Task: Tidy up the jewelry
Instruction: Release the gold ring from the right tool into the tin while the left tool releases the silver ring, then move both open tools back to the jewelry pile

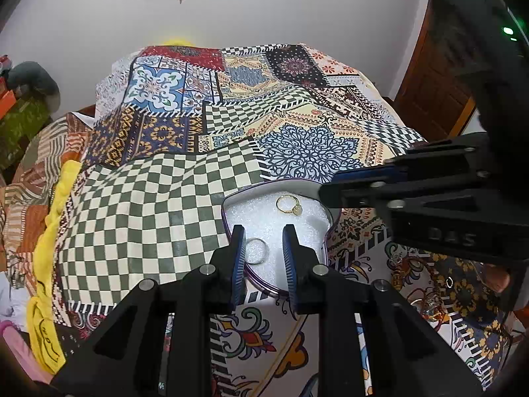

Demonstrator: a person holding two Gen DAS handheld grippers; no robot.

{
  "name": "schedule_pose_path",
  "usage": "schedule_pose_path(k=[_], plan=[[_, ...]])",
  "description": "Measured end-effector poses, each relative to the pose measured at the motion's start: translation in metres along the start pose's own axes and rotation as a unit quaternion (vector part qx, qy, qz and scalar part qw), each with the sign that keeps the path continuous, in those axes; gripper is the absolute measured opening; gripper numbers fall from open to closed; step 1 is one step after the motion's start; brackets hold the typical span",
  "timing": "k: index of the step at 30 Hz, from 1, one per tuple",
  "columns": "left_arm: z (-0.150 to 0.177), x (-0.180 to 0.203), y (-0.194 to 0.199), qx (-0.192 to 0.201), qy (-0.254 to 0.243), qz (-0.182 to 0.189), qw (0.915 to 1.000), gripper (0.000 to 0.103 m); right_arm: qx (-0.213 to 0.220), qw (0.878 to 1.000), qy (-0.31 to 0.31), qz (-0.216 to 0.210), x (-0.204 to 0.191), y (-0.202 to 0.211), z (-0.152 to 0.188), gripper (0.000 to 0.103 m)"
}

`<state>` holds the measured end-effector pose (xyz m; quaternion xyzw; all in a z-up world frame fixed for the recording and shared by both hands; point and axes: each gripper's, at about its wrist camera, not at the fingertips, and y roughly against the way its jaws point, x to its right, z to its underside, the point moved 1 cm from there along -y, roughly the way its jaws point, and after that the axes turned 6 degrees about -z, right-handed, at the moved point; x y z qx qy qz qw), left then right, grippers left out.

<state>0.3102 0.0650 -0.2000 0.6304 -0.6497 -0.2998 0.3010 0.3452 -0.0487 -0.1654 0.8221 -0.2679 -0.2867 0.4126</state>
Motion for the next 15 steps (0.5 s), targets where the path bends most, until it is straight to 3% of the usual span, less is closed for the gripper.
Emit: schedule_pose_path(k=[8,11,15], plan=[[-0.002,0.005,0.036,0.025,0.000,-0.010,0.9996,0.022,0.038,0.999,0.006,0.019,-0.017,0.040,0.015,0.014],[0.000,0.005,0.051,0.033,0.003,-0.011,0.9994,0.022,0.052,0.998,0.011,0.030,-0.025,0.054,0.022,0.022],[0.004,0.005,0.074,0.046,0.008,-0.018,0.9988,0.031,0.082,0.995,0.016,0.044,-0.038,0.076,0.033,0.037]])
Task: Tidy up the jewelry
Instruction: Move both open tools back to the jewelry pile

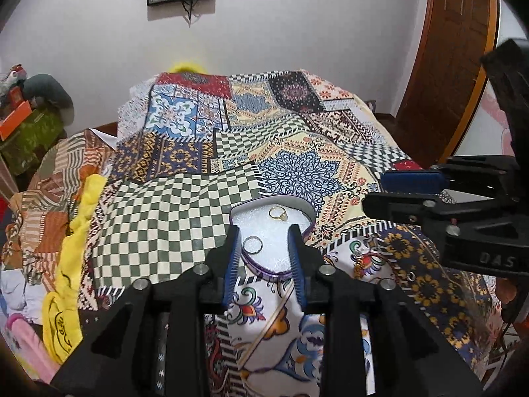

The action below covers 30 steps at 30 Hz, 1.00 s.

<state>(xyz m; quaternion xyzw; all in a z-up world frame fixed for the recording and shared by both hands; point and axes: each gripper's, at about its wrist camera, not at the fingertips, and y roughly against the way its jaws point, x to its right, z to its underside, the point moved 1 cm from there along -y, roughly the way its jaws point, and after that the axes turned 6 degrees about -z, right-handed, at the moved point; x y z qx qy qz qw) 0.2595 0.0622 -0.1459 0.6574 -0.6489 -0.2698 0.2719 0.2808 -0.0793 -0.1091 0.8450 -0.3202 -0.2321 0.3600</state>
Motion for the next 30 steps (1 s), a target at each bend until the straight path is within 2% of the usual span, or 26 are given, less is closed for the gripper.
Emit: schedule_pose_path(k=[6,13,17,25,30], plan=[[0.008,0.002,0.027,0.009,0.003,-0.002,1.0000,0.034,0.030,0.999,0.007,0.018,-0.010,0.029,0.011,0.037],[0.023,0.012,0.045,0.007,0.006,0.001,1.0000,0.038,0.046,0.998,0.008,0.037,-0.009,0.051,0.032,0.037],[0.036,0.022,0.040,-0.009,0.001,0.008,0.9999,0.038,0.043,0.998,-0.007,0.050,0.005,0.053,0.050,0.044],[0.059,0.043,0.012,-0.052,-0.007,0.023,0.9984,0.038,0.009,0.995,-0.041,0.086,0.041,0.046,0.089,0.045],[0.070,0.056,-0.003,-0.070,-0.014,0.035,0.9968,0.038,-0.010,0.995,-0.065,0.076,0.056,0.041,0.111,0.045]])
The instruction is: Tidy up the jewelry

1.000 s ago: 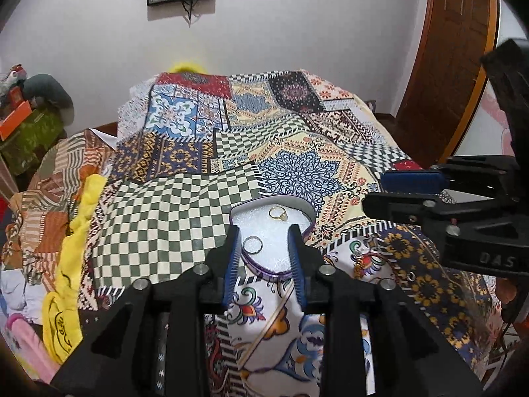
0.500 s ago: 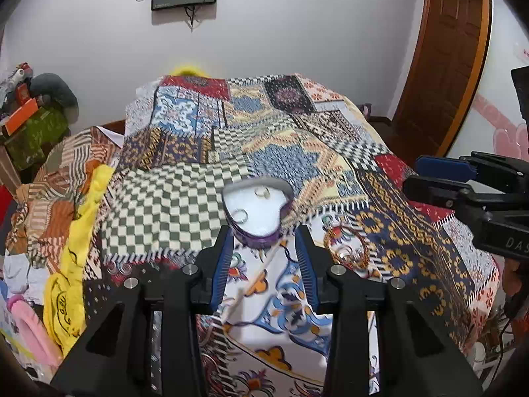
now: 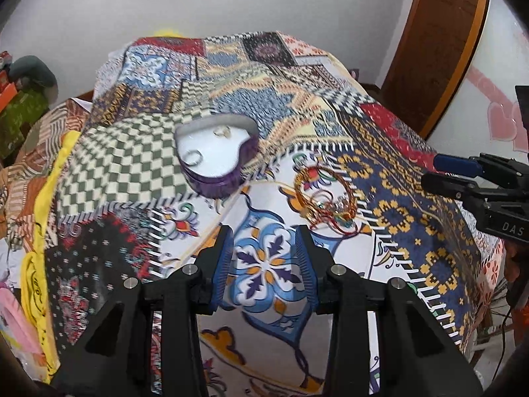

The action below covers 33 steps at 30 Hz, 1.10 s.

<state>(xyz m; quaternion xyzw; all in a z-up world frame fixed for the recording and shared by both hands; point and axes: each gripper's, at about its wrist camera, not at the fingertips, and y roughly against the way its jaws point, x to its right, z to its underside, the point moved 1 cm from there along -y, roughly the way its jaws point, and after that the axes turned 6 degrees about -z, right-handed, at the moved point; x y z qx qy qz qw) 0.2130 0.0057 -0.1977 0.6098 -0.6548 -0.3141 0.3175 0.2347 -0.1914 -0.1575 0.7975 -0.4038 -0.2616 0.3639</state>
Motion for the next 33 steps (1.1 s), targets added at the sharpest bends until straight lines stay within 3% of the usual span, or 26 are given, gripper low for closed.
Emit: schedule_pose_path(k=[22,25,33], plan=[[-0.007,0.019,-0.034,-0.001,-0.044,0.025,0.9987,0.038,-0.023,0.997,0.065,-0.027,-0.024,-0.037,0.002,0.045],[-0.009,0.020,-0.036,0.006,-0.047,0.027,0.9985,0.033,-0.023,0.997,0.071,-0.028,-0.025,-0.040,0.002,0.044],[-0.012,0.019,-0.039,0.013,-0.049,0.039,0.9979,0.019,-0.023,0.996,0.080,-0.042,-0.028,-0.046,-0.002,0.027]])
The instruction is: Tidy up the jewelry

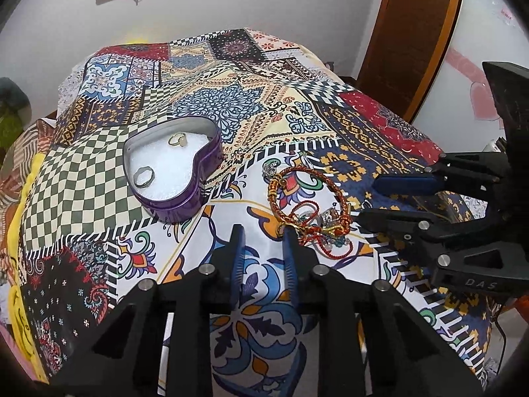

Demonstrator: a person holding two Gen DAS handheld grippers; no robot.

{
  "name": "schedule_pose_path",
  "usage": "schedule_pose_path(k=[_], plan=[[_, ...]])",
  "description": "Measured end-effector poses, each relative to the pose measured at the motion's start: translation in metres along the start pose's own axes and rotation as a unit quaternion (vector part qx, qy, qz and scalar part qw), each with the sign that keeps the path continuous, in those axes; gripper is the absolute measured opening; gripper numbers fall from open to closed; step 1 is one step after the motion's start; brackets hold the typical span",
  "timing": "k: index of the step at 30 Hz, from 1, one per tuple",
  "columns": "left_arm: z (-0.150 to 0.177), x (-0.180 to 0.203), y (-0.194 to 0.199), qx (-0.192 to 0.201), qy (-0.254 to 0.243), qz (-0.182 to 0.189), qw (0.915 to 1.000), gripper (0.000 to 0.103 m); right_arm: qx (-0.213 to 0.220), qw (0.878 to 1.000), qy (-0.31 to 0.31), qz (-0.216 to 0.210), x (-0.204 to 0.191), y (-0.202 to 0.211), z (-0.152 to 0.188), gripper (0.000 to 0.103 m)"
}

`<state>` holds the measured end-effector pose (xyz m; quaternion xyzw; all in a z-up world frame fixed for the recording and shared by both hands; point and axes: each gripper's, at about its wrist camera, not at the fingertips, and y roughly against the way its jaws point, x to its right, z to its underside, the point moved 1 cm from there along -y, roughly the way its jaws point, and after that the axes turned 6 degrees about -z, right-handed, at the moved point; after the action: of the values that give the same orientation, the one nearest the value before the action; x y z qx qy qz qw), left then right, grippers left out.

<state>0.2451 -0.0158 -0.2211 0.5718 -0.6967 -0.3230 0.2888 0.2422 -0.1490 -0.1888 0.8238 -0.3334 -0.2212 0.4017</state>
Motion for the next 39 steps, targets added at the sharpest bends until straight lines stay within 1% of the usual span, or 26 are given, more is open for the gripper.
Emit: schedule_pose_path(k=[1,3,4,6,8,10,11,13,16,19,22,24,27,29,31,33,35,37,39], plan=[[-0.001,0.001,0.000,0.002,-0.002,0.001,1.0000,0.016,0.000,1.000,0.002,-0.001,-0.001,-0.001,0.000,0.025],[-0.002,0.004,0.001,0.007,-0.011,0.001,0.9999,0.013,0.000,1.000,0.007,-0.002,-0.004,-0.002,0.000,0.019],[-0.002,0.006,0.001,0.008,-0.015,0.000,0.9999,0.013,-0.001,1.000,0.009,-0.001,-0.005,-0.003,0.000,0.018],[-0.002,0.009,0.000,0.008,-0.022,-0.004,0.9997,0.012,-0.002,1.000,0.011,0.001,-0.007,-0.004,0.000,0.011],[-0.002,0.010,-0.002,0.007,-0.023,-0.007,0.9997,0.009,-0.001,1.000,0.010,0.002,-0.008,-0.004,0.000,0.010],[-0.003,0.008,-0.004,0.004,-0.018,0.000,0.9998,0.000,0.001,1.000,0.008,0.004,-0.008,-0.004,0.000,0.009],[-0.003,0.008,-0.004,0.003,-0.014,0.010,0.9998,0.000,0.003,1.000,0.004,0.003,-0.008,-0.003,0.001,0.009],[-0.003,0.009,-0.003,0.005,-0.012,0.019,0.9997,0.000,0.006,1.000,-0.003,-0.001,-0.006,-0.002,0.001,0.009],[-0.003,0.016,0.000,0.009,-0.021,0.006,0.9997,0.000,0.010,1.000,-0.013,-0.001,-0.005,0.001,0.000,0.009],[-0.003,0.018,0.005,0.014,-0.016,0.009,0.9997,0.000,0.015,1.000,-0.018,0.000,-0.005,0.006,0.000,0.009],[-0.002,0.017,0.014,0.023,-0.011,0.002,0.9997,0.000,0.024,1.000,-0.019,0.002,-0.005,0.015,-0.001,0.009],[-0.003,0.014,0.018,0.022,-0.005,0.003,0.9997,0.000,0.029,0.999,-0.017,0.005,-0.006,0.021,-0.001,0.009],[-0.004,0.011,0.020,0.009,-0.004,0.013,0.9999,0.000,0.033,0.999,-0.017,0.003,-0.007,0.026,-0.001,0.009],[-0.003,0.012,0.017,0.001,-0.013,0.003,0.9999,0.006,0.034,0.999,-0.018,0.001,-0.007,0.027,-0.001,0.009],[-0.002,0.013,0.012,-0.010,-0.018,-0.007,0.9998,0.016,0.035,0.999,-0.021,-0.001,-0.006,0.027,0.000,0.009],[0.000,0.013,0.005,-0.017,-0.015,-0.007,0.9997,0.019,0.034,0.999,-0.024,-0.003,-0.005,0.026,0.001,0.009],[-0.001,0.014,0.003,-0.014,-0.016,-0.008,0.9998,0.020,0.033,0.999,-0.026,-0.004,-0.004,0.024,0.002,0.009],[-0.002,0.015,0.002,-0.013,-0.017,-0.004,0.9998,0.025,0.031,0.999,-0.027,-0.005,-0.003,0.024,0.004,0.009],[-0.003,0.018,0.001,-0.013,-0.021,0.000,0.9997,0.026,0.030,0.999,-0.028,-0.006,-0.002,0.023,0.005,0.009]])
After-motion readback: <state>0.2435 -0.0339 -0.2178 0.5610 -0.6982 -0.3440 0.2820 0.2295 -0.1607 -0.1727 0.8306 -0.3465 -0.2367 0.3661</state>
